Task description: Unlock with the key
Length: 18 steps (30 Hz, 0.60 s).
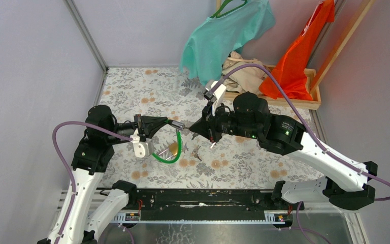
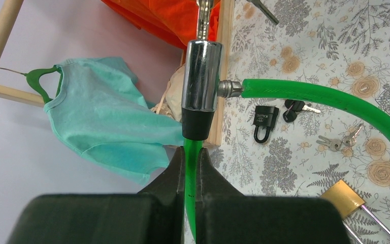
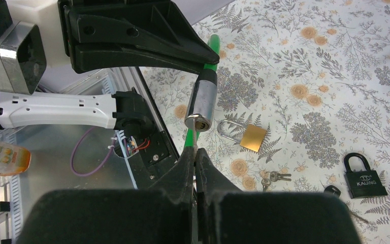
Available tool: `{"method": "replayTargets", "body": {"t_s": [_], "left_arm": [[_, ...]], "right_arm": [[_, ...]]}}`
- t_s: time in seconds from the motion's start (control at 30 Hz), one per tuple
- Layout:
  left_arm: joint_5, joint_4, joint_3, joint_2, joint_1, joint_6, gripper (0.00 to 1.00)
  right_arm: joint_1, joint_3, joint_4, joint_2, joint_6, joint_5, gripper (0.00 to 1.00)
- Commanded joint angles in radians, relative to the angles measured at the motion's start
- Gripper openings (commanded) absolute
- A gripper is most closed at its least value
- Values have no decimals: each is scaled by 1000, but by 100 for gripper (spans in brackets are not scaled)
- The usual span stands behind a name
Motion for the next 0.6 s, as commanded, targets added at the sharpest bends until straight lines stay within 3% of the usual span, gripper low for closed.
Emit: {"method": "replayTargets", "body": {"t_s": [0.0, 0.57], "left_arm": [[-3, 86, 14, -7, -9, 24, 0], [6, 87, 20, 1, -15, 46, 0]], "right_arm": [[9, 39, 9, 10, -18, 9, 0], [8, 6, 30, -18, -12, 84, 0]]}}
